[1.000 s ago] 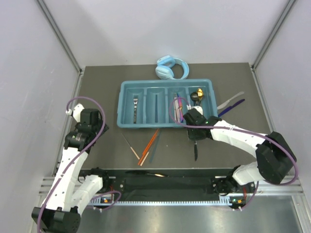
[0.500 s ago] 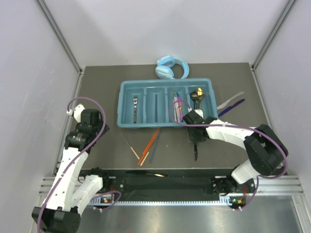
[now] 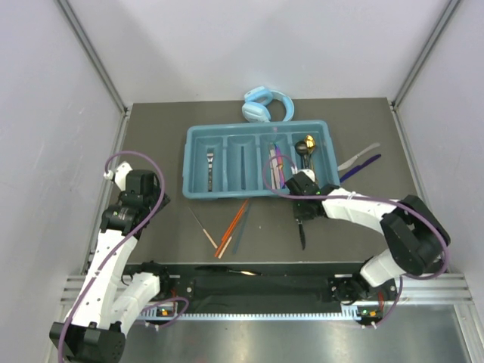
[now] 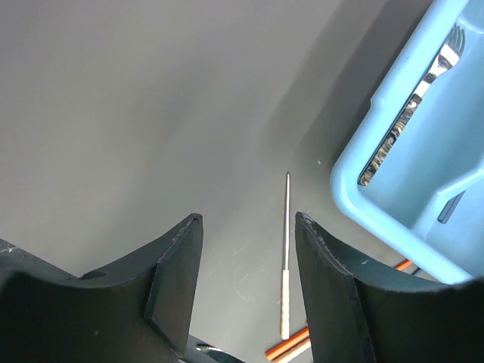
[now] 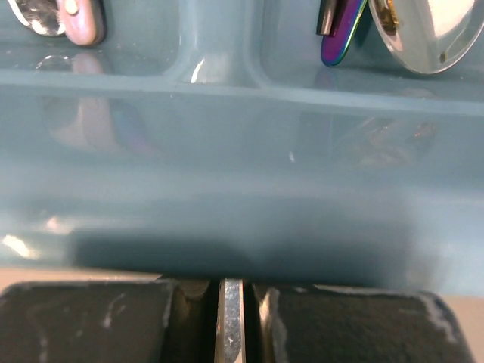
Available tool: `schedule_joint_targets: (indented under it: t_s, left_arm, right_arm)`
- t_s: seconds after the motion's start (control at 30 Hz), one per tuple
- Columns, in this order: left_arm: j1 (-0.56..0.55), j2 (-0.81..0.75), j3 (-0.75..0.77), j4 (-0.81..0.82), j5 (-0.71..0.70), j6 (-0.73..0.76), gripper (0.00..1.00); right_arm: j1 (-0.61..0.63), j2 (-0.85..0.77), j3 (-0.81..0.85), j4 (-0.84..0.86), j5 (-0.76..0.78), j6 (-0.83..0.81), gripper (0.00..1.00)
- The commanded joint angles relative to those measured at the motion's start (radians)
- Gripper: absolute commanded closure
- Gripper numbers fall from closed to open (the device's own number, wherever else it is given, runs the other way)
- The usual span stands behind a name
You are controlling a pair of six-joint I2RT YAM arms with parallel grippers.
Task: Sort the eating utensils into containers
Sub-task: Pick up the knife at the center of the board, then place the knife in the storage box.
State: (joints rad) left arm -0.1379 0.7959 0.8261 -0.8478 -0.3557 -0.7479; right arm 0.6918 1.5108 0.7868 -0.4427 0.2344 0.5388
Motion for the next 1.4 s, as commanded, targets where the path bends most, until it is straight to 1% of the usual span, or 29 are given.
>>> schedule_joint_targets:
  t_s: [0.0,0.13,0.3,0.4,0.77,1.03,1.37]
  left_arm:
    - [0.006,-0.006,-0.01,0.041,0.007,0.015,0.43]
    - [0.006,-0.006,-0.01,0.042,0.009,0.016,0.43]
    - [0.006,-0.006,-0.012,0.042,0.011,0.016,0.43]
    - [0.006,-0.007,-0.012,0.044,0.011,0.016,0.43]
    - [0.006,-0.007,-0.01,0.046,0.015,0.021,0.43]
    - [0.006,0.0,-0.013,0.05,0.018,0.022,0.44]
    - [0.006,-0.001,-0.015,0.052,0.018,0.024,0.44]
  right_arm:
    - [0.056,-0.029,-0.099,-0.031,-0.104,0.015,1.0]
    - [0.138,-0.093,-0.097,-0.086,-0.104,0.029,1.0]
    - [0.234,-0.149,-0.034,-0.162,-0.081,0.041,1.0]
    - [0.256,-0.155,0.005,-0.172,-0.063,0.033,1.0]
    - [0.265,-0.092,0.144,-0.182,-0.033,-0.06,1.0]
    - [0.275,-0.135,0.212,-0.211,-0.038,-0.088,1.0]
    - [0.273,-0.162,0.345,-0.286,0.008,-0.126,1.0]
